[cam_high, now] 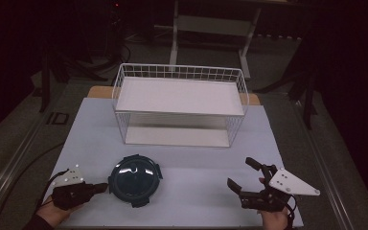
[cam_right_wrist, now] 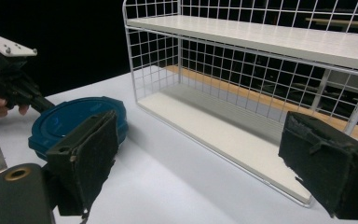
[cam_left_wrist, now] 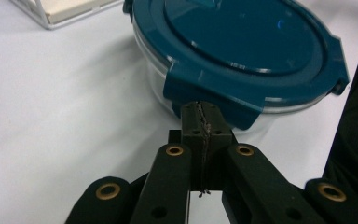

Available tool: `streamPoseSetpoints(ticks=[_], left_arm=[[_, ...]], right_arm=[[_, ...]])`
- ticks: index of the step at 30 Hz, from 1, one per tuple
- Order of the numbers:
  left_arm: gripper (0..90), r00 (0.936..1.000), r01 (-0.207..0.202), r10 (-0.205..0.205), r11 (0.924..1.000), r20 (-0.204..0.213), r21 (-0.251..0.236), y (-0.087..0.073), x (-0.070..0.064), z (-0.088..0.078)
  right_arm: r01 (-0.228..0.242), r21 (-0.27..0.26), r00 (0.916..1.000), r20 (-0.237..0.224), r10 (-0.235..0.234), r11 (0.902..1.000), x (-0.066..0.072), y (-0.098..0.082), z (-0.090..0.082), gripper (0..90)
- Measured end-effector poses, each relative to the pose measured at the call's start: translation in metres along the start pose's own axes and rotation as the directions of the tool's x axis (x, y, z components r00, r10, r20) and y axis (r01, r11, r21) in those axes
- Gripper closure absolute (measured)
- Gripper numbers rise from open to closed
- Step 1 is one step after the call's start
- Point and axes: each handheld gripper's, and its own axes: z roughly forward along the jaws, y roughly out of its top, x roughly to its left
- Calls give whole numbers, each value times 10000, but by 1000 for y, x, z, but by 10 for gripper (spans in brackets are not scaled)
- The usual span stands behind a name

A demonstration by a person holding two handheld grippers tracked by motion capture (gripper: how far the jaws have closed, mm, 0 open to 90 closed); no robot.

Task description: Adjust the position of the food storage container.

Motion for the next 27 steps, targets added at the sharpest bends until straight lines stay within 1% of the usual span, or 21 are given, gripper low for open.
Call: streamPoseSetpoints(ticks=[2,3,7,11,14,15,18,19,20,23,24,26,27], left_arm=[[900,10000,-31,31,10000,-40,76,1,0,1],[900,9999,-107,109,9998,-95,164,4,0,2],[900,9999,-41,44,9998,-150,209,7,-1,6],[900,10000,-68,70,9996,-53,292,13,-1,13],[900,10000,-36,38,9995,-45,308,15,-1,14],[900,10000,-26,28,9995,-46,311,18,-1,18],[900,9991,-175,193,9987,-368,488,23,-4,21],[900,9989,-216,241,9979,-401,606,23,-5,21],[900,9987,-292,321,9971,-401,703,23,-6,21],[900,9989,-216,252,9958,-393,893,20,-6,21],[900,9988,-183,225,9955,-440,930,18,-6,23],[900,9994,-13,44,9960,-350,896,18,-4,23],[900,9990,-44,85,9958,-443,915,18,-5,24]], right_arm=[[-27,-4,10000,-13,27,10000,0,0,0,113],[-46,-2,10000,-38,46,10000,-1,0,1,113],[-15,43,9999,-101,16,10000,1,-1,2,113],[-18,46,9999,-137,18,10000,2,0,2,113],[-15,47,9999,-152,15,10000,1,0,2,114],[-25,51,9999,-151,26,10000,1,0,3,114],[-23,53,9999,-171,24,10000,2,0,3,114],[-27,44,9998,-182,28,10000,1,0,3,114],[-42,45,9998,-180,42,10000,1,0,3,113],[-74,26,9998,-180,75,10000,1,0,2,114],[-76,9,9998,-186,76,10000,0,1,2,114],[-15,7,9999,-165,16,10000,0,1,1,114],[-15,7,9999,-165,16,10000,0,1,1,114]])
